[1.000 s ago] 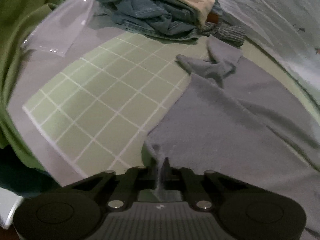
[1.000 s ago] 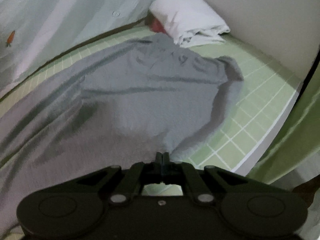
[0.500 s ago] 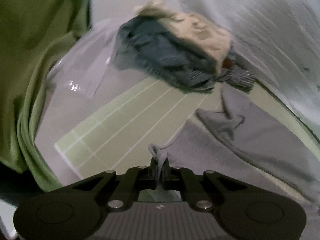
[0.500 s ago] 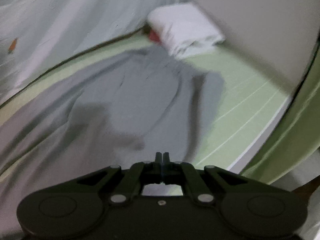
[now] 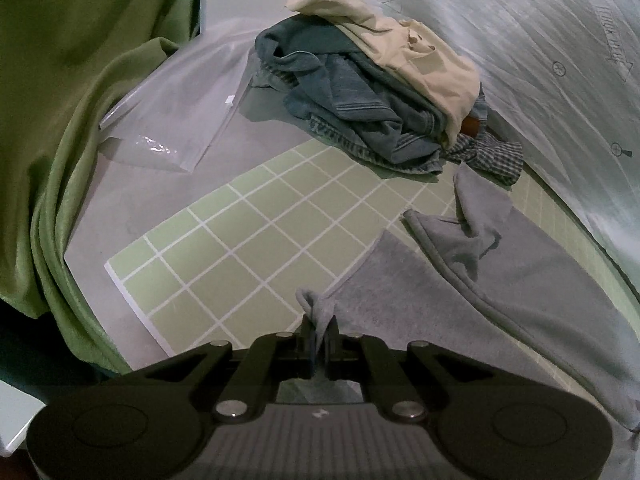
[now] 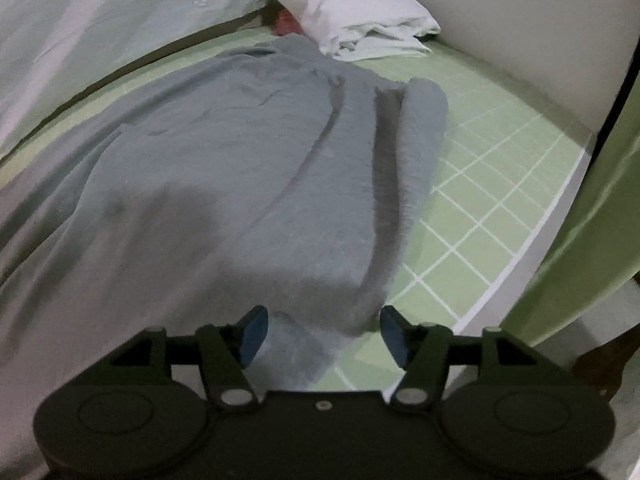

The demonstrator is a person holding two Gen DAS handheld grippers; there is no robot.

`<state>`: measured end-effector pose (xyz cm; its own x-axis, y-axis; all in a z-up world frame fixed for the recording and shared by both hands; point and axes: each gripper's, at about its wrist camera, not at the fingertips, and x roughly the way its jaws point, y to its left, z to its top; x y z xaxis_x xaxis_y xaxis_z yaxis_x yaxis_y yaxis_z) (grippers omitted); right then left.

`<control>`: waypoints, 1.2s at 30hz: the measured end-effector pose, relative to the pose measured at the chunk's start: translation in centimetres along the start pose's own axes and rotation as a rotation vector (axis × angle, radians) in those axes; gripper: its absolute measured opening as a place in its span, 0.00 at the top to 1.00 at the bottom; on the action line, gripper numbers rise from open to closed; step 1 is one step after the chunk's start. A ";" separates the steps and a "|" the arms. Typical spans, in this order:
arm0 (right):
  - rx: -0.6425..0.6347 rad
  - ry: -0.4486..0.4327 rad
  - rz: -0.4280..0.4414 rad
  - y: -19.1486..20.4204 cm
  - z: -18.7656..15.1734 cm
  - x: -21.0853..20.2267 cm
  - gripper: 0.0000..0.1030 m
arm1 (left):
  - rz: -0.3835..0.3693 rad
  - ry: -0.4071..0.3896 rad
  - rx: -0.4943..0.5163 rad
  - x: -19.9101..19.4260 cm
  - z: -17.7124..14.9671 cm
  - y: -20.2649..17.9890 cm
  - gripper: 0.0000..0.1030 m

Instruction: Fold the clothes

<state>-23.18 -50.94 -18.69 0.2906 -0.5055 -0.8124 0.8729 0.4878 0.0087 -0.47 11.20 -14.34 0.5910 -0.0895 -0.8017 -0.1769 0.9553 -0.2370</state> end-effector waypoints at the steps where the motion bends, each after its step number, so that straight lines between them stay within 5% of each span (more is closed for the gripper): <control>1: 0.002 -0.001 0.005 -0.1 0.3 0.3 0.44 | -0.002 -0.001 0.001 0.1 0.1 -0.1 0.95; 3: 0.007 -0.014 0.027 -0.1 0.7 0.5 0.58 | -0.007 -0.003 0.005 0.2 0.4 -0.3 0.95; 4: 0.004 -0.017 0.034 0.0 0.8 0.3 0.90 | -0.007 -0.006 0.008 0.2 0.6 -0.4 0.95; 5: -0.007 -0.022 0.041 0.1 1.2 0.2 0.98 | -0.005 -0.011 0.011 0.2 0.8 -0.7 0.95; 9: -0.046 -0.095 0.057 -0.1 2.9 -2.1 0.99 | -0.012 -0.039 0.022 -1.1 2.1 -1.0 0.95; 14: 0.062 -0.141 0.119 -2.7 4.3 -5.7 0.99 | -0.027 -0.080 -0.007 -4.6 3.3 -0.6 0.95; 20: 0.122 -0.063 0.091 -4.3 2.9 -4.2 0.99 | 0.021 -0.033 -0.004 -2.6 2.1 0.3 0.95; 26: 0.075 -0.005 0.082 -3.7 1.6 -2.5 0.93 | 0.086 0.047 0.064 -0.5 0.1 0.5 0.89; 29: 0.069 -0.010 0.081 -3.8 1.5 -2.8 0.68 | 0.123 0.048 0.091 -0.6 0.0 0.3 0.67; 31: 0.075 -0.021 0.089 -4.0 1.9 -2.8 0.62 | 0.131 0.039 0.087 -0.8 0.2 0.2 0.48; 36: 0.088 -0.066 0.117 -4.6 4.1 -2.3 0.41 | 0.139 0.009 0.108 -1.4 0.2 -1.7 0.33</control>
<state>-26.24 -54.90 -14.49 0.4145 -0.4959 -0.7631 0.8617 0.4835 0.1539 -0.83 9.72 -12.71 0.5596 0.0439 -0.8276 -0.1709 0.9832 -0.0634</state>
